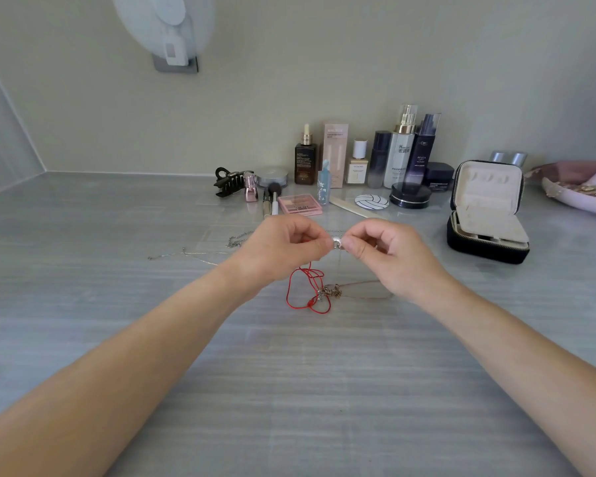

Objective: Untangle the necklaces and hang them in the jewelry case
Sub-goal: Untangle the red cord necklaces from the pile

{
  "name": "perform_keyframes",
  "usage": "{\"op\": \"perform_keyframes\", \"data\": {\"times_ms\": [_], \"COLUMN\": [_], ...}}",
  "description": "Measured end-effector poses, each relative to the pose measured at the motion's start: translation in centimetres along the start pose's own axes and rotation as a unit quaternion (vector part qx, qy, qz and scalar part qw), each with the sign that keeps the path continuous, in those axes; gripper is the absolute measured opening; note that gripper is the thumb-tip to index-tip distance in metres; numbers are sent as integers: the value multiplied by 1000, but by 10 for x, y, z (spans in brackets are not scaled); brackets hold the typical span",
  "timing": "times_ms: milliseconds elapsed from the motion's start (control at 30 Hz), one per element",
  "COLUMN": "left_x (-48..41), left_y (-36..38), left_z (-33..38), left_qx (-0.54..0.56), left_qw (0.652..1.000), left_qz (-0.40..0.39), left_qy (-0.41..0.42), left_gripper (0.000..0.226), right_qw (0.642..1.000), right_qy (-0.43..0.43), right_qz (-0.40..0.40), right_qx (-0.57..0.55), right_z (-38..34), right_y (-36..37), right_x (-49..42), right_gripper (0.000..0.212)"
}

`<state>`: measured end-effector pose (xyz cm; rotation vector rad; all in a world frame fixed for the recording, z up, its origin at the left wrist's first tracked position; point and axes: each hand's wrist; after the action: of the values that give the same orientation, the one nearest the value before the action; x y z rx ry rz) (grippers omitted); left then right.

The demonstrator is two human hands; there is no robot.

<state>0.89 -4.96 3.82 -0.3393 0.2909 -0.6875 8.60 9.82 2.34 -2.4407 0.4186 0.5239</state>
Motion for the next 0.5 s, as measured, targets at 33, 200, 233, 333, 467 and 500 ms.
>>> {"op": "perform_keyframes", "data": {"times_ms": [33, 200, 233, 333, 467, 500], "left_x": [0, 0, 0, -1, 0, 0], "left_y": [0, 2, 2, 4, 4, 4], "left_z": [0, 1, 0, 0, 1, 0], "left_qx": [4, 21, 26, 39, 36, 34], "left_qw": [1000, 999, 999, 999, 999, 999], "left_qz": [7, 23, 25, 22, 26, 28], "left_qy": [5, 16, 18, 22, 19, 15], "left_gripper": [16, 18, 18, 19, 18, 17], "right_qw": [1000, 998, 998, 997, 997, 997], "right_qy": [3, 31, 35, 40, 36, 35], "right_qz": [1, -8, -10, -9, 15, 20], "right_qx": [-9, -56, -57, -58, -60, -62], "right_z": [0, -2, -2, -2, -2, -1], "right_y": [0, 1, 2, 6, 5, 4], "right_x": [0, 0, 0, 2, 1, 1], "right_gripper": [20, 11, 12, 12, 10, 13]}}
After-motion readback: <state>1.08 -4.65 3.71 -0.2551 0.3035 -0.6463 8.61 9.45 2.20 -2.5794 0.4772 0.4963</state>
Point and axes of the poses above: each hand's wrist, its own x-axis away from the middle knuckle, its own y-axis out of the palm, z = x × y, and after that the axes turned 2 degrees about -y, right-handed
